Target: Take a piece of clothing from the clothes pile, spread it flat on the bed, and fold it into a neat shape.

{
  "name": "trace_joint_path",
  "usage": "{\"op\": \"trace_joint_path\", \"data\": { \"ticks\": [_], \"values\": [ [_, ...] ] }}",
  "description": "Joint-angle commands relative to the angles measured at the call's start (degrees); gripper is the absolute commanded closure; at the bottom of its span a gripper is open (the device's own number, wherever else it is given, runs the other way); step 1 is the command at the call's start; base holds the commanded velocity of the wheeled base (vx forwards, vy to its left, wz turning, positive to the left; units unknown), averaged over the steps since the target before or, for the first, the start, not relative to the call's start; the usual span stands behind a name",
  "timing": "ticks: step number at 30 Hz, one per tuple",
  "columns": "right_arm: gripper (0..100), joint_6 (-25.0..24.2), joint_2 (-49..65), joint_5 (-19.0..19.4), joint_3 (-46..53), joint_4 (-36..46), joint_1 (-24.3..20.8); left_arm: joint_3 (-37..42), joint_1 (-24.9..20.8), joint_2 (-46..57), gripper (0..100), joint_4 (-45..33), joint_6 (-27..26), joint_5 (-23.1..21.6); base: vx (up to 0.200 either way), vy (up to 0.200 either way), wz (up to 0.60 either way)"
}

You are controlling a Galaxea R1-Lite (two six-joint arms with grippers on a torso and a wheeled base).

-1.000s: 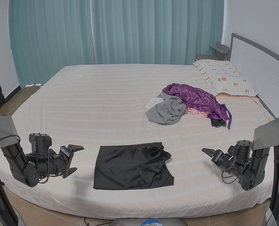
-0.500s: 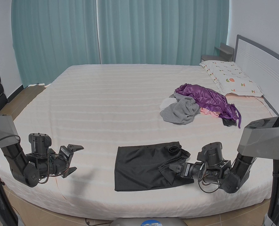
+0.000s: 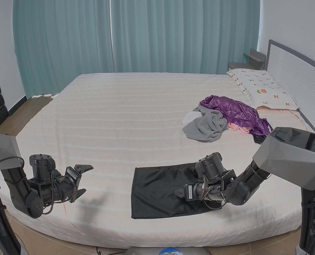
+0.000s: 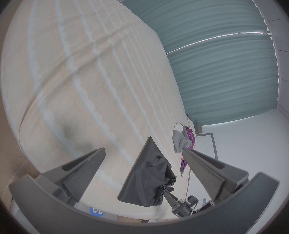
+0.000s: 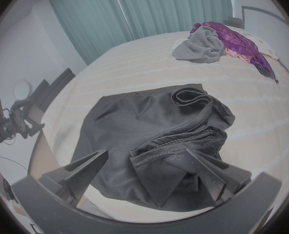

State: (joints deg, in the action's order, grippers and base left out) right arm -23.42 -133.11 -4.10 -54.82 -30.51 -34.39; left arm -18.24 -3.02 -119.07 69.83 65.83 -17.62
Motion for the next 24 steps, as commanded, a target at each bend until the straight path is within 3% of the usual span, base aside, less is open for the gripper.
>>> {"op": "trace_joint_path", "data": {
  "ticks": [1, 6, 17, 24],
  "values": [
    [0, 3.12, -3.12, -2.32, -3.36, 3.27, -0.50, 0.75, 0.03, -0.38, 0, 0.40, 0.00, 0.04, 0.000, 0.000, 0.00],
    [0, 4.26, 0.13, -3.64, -0.29, 3.79, 1.61, 0.83, 0.03, -0.47, 0, 0.40, -0.26, 0.13, 0.000, 0.000, 0.00],
    [0, 5.40, 5.23, -2.50, 7.98, 3.79, 7.85, 0.75, 0.03, -0.82, 0, 0.48, -0.44, 0.21, 0.000, 0.000, 0.00],
    [0, 4.70, 10.77, 4.36, 17.64, -0.78, 13.21, 0.66, -0.05, -0.91, 0, 0.48, -0.53, 0.30, 0.000, 0.000, 0.00]
  ]
}}
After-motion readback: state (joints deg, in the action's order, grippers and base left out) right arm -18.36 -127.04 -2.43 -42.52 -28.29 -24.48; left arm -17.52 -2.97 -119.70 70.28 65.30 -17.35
